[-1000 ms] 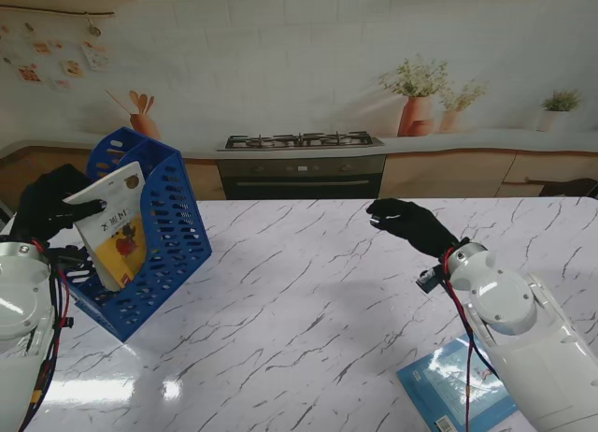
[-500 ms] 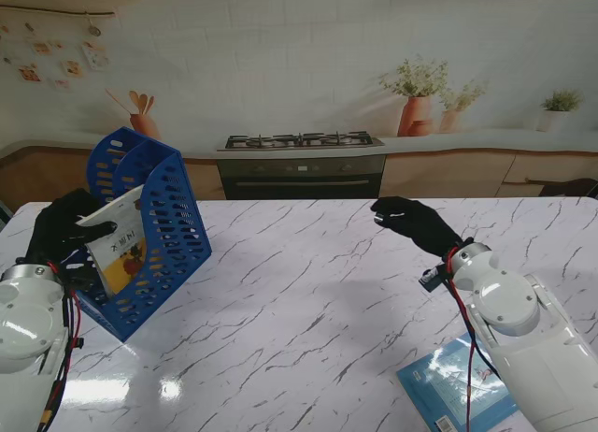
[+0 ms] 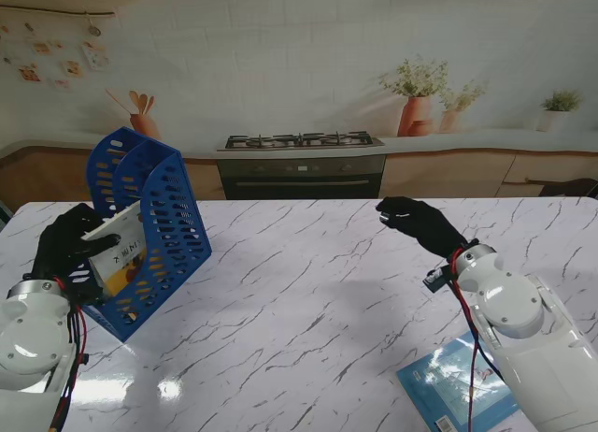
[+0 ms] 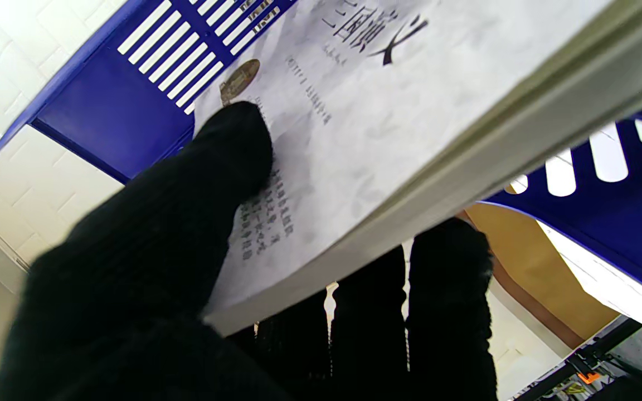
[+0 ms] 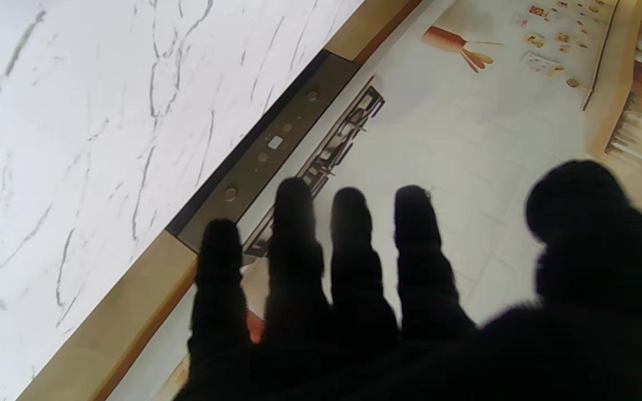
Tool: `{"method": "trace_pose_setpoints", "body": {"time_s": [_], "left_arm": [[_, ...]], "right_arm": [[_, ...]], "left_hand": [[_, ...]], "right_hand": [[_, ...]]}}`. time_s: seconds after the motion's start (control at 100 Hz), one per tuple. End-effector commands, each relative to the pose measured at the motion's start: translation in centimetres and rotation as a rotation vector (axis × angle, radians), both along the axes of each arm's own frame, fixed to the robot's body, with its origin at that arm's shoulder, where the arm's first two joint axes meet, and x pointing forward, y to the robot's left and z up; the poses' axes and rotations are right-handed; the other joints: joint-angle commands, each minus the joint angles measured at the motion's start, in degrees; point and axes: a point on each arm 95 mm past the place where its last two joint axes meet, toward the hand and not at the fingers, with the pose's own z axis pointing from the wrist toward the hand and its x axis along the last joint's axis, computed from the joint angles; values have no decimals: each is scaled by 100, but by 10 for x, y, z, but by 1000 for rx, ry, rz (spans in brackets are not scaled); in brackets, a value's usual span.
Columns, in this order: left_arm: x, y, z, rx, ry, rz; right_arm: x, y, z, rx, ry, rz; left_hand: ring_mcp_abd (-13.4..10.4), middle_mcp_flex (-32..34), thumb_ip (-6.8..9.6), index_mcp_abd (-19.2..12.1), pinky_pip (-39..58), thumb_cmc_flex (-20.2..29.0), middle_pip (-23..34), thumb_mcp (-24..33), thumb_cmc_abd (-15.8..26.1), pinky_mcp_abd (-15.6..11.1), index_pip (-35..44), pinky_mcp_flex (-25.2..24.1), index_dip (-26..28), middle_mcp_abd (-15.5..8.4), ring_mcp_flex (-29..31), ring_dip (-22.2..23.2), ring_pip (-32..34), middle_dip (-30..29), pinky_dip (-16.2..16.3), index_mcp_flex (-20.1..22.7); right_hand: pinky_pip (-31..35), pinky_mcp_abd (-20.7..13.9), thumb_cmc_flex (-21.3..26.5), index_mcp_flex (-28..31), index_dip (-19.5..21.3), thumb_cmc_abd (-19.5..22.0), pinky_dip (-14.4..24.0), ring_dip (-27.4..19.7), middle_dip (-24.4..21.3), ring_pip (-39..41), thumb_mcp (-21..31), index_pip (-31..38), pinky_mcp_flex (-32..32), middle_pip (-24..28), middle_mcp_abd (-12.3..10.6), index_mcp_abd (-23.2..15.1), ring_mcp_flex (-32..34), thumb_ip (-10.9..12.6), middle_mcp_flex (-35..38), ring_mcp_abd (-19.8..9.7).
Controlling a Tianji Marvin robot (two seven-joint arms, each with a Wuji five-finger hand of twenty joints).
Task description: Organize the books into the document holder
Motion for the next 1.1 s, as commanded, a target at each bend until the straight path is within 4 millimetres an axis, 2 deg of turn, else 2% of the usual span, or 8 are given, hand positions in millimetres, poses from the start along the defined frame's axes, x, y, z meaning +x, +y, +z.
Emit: {"method": "trace_pose_setpoints", "body": {"time_s": [0.0,0.21,0.29,0.56,0.6,0.78,0.96,1.09], "left_arm": [[-4,-5,-2,-9,8,-21],[-10,-4,-4,50,30,-33],[-13,-8,-3,48,35,-36],[-21,-11,9,95,32,-27],[-22,-11,12,98,30,-26],[-27,-15,31,112,7,-28],[-32,-20,60,151,-40,-35],[-38,-31,83,192,-80,-69]], "right_arm": [[-3,4,-5,13,8,1],[-4,4,-7,17,10,-1],[-4,4,-7,18,13,0],[-4,4,-8,23,15,1],[-5,4,-9,23,17,1],[-5,3,-8,23,14,2],[-4,3,-7,25,6,3],[-4,4,-6,27,3,7]], "left_hand": [[61,-137,42,-4,-201,161,-21,-131,417,162,-124,-313,-504,-7,-218,-86,-175,-70,189,-118],[253,-1164,-77,169,-829,-299,915,-573,552,500,-785,-1366,-1839,195,-837,-314,-656,-1019,492,-467],[373,-1444,-66,352,-1023,-347,1049,-801,628,624,-1188,-1745,-2474,307,-1087,-437,-875,-1781,578,-431],[500,-1851,4,717,-2159,-1111,759,-690,1123,607,-2736,-2781,-3497,369,-1787,-994,-1793,-2097,306,-400],[508,-1987,122,791,-2503,-1284,641,-646,1244,581,-3097,-3045,-3600,372,-1994,-1146,-2043,-2164,231,-445],[513,-2612,125,823,-4342,-1409,121,-1089,1440,329,-4139,-4127,-4189,431,-2917,-1865,-3108,-2452,-178,-609],[222,-2697,145,842,-5041,-1398,6,-1350,1576,200,-4334,-4272,-4276,432,-3142,-2163,-3433,-2504,-247,-631],[117,-2512,125,780,-5103,-1344,59,-1569,1649,136,-4385,-4155,-4286,244,-3014,-2216,-3454,-2427,-170,-531]], "right_hand": [[-79,1099,-151,-8,-74,118,-30,-64,-13,-85,-114,-41,-71,-48,-186,-58,-47,229,23,-207],[-78,1095,-150,-6,-75,115,-29,-63,-13,-84,-119,-40,-67,-49,-186,-53,-43,230,22,-197],[-79,1098,-150,-3,-75,115,-29,-64,-12,-86,-121,-39,-69,-50,-184,-55,-48,229,20,-200],[-83,1099,-149,-12,-79,124,-31,-65,-12,-90,-125,-44,-75,-51,-182,-60,-56,230,22,-203],[-85,1098,-153,-10,-79,123,-32,-64,-12,-88,-128,-44,-77,-53,-175,-54,-51,230,21,-203],[-86,1094,-149,-8,-80,121,-33,-63,-12,-87,-128,-44,-75,-54,-189,-56,-47,231,24,-208],[-91,1091,-144,-16,-82,130,-35,-63,-11,-89,-128,-48,-79,-53,-181,-55,-53,232,28,-199],[-100,1074,-140,-19,-84,132,-39,-65,-9,-96,-133,-50,-89,-55,-180,-58,-66,232,26,-188]]}}
